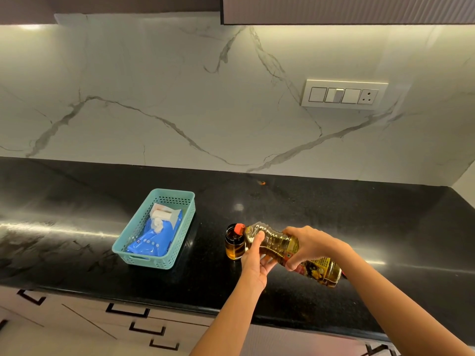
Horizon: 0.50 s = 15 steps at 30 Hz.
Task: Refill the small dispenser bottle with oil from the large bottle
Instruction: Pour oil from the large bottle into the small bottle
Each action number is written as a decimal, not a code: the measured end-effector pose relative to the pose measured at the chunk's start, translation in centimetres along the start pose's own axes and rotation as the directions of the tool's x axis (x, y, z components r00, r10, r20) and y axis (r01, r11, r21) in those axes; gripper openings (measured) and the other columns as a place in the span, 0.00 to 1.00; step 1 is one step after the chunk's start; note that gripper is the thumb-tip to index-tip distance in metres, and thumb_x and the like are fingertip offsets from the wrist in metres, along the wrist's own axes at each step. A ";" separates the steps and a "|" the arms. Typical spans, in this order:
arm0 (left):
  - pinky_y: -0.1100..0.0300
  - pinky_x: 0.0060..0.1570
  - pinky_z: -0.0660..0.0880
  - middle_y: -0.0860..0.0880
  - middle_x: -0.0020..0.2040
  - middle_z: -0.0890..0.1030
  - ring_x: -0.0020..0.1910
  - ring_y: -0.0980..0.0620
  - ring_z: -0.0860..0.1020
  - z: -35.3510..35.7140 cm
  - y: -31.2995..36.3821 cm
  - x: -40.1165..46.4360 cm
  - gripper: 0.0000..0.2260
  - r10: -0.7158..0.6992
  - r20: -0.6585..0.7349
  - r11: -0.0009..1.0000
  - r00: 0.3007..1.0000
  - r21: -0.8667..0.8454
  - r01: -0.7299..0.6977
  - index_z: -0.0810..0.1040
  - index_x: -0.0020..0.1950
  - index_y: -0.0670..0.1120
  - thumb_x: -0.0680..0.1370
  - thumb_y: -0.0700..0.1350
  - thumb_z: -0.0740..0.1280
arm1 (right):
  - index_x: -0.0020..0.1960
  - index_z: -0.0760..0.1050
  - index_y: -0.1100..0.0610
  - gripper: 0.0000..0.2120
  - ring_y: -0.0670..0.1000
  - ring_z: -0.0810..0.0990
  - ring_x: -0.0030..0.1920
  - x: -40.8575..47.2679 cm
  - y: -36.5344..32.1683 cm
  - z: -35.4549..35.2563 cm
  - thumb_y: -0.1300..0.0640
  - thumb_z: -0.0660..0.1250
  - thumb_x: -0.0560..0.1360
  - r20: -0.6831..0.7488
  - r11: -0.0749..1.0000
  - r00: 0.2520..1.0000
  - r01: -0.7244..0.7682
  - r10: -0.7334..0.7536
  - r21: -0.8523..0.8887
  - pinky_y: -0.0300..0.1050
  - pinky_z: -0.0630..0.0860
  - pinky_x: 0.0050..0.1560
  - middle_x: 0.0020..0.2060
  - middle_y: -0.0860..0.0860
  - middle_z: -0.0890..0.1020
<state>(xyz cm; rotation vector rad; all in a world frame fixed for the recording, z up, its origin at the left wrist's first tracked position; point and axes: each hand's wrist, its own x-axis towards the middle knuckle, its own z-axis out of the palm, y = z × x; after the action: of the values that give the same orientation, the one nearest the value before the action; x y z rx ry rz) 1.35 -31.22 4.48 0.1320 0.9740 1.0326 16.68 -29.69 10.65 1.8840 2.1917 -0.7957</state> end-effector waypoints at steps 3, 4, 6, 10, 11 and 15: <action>0.48 0.45 0.79 0.38 0.56 0.79 0.56 0.39 0.78 0.0 0.1 0.1 0.22 -0.002 -0.007 1.000 1.000 -0.006 0.002 0.71 0.62 0.44 0.71 0.46 0.74 | 0.68 0.62 0.48 0.41 0.50 0.77 0.54 0.1 0.0 0.0 0.39 0.75 0.60 -0.001 1.000 1.000 0.004 -0.004 0.003 0.46 0.77 0.54 0.57 0.49 0.77; 0.48 0.46 0.79 0.38 0.56 0.79 0.56 0.40 0.78 0.0 0.1 0.1 0.22 0.000 -0.005 1.000 1.000 -0.006 0.000 0.71 0.62 0.44 0.71 0.46 0.73 | 0.68 0.62 0.48 0.41 0.50 0.77 0.54 0.1 0.0 0.0 0.40 0.75 0.60 0.000 1.000 1.000 0.004 -0.004 0.005 0.46 0.77 0.54 0.57 0.49 0.77; 0.48 0.46 0.79 0.38 0.56 0.80 0.56 0.40 0.79 -0.1 0.1 0.1 0.22 0.002 -0.001 1.000 1.000 -0.004 -0.002 0.71 0.62 0.44 0.71 0.46 0.73 | 0.68 0.63 0.48 0.40 0.50 0.77 0.54 0.1 0.0 0.0 0.40 0.75 0.61 0.002 1.000 1.000 0.005 -0.005 0.008 0.45 0.77 0.54 0.57 0.49 0.77; 0.48 0.46 0.80 0.38 0.56 0.79 0.56 0.39 0.79 -0.1 0.1 0.1 0.24 0.003 -0.011 1.000 1.000 -0.003 -0.003 0.71 0.63 0.44 0.70 0.46 0.74 | 0.68 0.62 0.48 0.40 0.50 0.77 0.53 0.1 0.0 0.0 0.41 0.75 0.61 -0.001 1.000 1.000 0.014 -0.014 0.009 0.44 0.77 0.53 0.57 0.49 0.77; 0.48 0.47 0.80 0.38 0.56 0.79 0.55 0.40 0.79 -0.1 0.1 0.1 0.25 0.003 -0.011 1.000 1.000 -0.003 -0.003 0.71 0.64 0.44 0.70 0.46 0.74 | 0.68 0.63 0.48 0.40 0.49 0.77 0.53 0.2 0.0 0.1 0.40 0.75 0.61 -0.002 1.000 1.000 0.017 -0.017 0.007 0.43 0.77 0.52 0.56 0.49 0.77; 0.47 0.48 0.80 0.38 0.56 0.80 0.55 0.40 0.79 -0.2 0.0 0.2 0.26 0.006 -0.003 1.000 1.000 -0.004 -0.006 0.71 0.64 0.44 0.69 0.46 0.75 | 0.68 0.62 0.48 0.41 0.49 0.77 0.53 0.3 0.2 0.2 0.39 0.75 0.59 -0.003 1.000 1.000 0.012 -0.012 0.002 0.44 0.78 0.53 0.56 0.48 0.77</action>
<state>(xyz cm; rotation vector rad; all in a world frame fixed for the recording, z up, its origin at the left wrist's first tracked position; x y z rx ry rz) 1.22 -31.18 4.25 0.1297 0.9747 1.0408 16.73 -29.53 10.30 1.8761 2.2072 -0.7977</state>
